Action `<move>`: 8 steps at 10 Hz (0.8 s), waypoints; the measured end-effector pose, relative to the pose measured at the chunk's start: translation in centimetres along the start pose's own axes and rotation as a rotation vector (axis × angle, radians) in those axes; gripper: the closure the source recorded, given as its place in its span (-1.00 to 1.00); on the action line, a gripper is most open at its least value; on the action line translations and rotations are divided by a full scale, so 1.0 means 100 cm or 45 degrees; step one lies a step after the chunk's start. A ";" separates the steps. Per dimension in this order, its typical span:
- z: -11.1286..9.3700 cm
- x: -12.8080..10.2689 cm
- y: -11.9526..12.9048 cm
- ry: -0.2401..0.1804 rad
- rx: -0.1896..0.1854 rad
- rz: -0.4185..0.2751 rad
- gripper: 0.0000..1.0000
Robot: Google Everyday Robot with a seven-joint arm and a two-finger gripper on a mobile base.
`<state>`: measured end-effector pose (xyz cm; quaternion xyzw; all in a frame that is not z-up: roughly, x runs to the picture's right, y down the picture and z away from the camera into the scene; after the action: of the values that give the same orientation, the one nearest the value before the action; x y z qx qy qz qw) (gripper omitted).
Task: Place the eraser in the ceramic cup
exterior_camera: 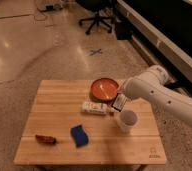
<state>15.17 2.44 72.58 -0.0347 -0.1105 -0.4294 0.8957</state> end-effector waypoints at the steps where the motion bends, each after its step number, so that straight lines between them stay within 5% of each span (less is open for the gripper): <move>1: -0.005 -0.003 0.007 0.003 -0.006 0.015 1.00; 8: -0.014 -0.020 0.051 0.026 -0.080 0.084 0.97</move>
<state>18.16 6.98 70.94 -0.0619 -0.0867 -0.4032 0.9089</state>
